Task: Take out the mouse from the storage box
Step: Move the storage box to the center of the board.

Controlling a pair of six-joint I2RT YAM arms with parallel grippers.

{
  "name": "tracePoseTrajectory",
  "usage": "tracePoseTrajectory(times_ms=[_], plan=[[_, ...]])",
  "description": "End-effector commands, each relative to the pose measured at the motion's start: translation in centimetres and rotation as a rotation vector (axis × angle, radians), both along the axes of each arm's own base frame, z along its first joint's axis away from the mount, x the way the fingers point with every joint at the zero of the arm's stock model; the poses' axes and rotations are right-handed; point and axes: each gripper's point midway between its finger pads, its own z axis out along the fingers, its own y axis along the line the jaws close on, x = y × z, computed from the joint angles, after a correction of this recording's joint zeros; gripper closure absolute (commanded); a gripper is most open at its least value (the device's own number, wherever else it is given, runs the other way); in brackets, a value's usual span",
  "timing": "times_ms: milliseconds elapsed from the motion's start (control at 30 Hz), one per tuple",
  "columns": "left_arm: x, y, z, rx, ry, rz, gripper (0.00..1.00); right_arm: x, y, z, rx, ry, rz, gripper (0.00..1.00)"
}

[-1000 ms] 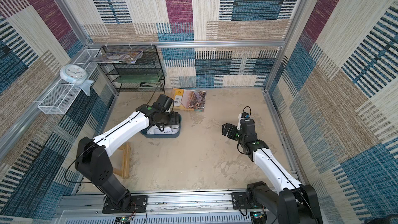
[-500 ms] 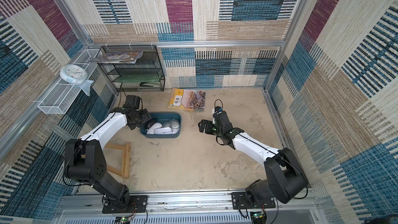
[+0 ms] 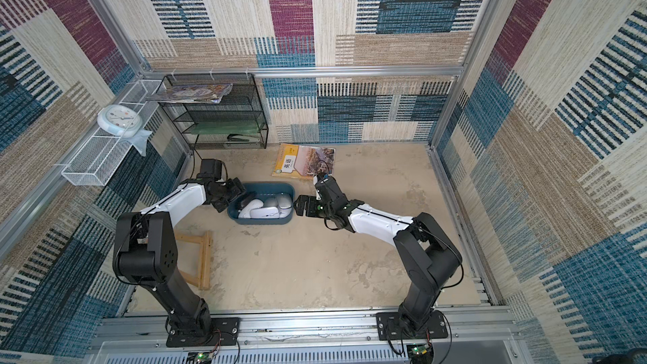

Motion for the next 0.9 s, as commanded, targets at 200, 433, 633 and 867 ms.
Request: tracePoseTrajectory(times_ms=[200, 433, 633, 867], plan=[[-1.0, -6.6, 0.2, -0.069, -0.021, -0.140, 0.18, 0.5, -1.0, -0.9, -0.081, 0.028, -0.041, 0.00], [-2.1, -10.5, 0.8, -0.063, -0.039, -0.203, 0.19, -0.5, -3.2, -1.8, -0.113, 0.046, -0.099, 0.00], [-1.9, -13.0, 1.4, -0.063, -0.055, -0.259, 0.19, 0.3, -5.6, -1.8, -0.126, 0.039, -0.158, 0.00], [-1.2, -12.9, 1.3, -0.036, -0.033, -0.260, 0.19, 3.6, -5.9, -1.3, -0.186, 0.004, -0.124, 0.00]])
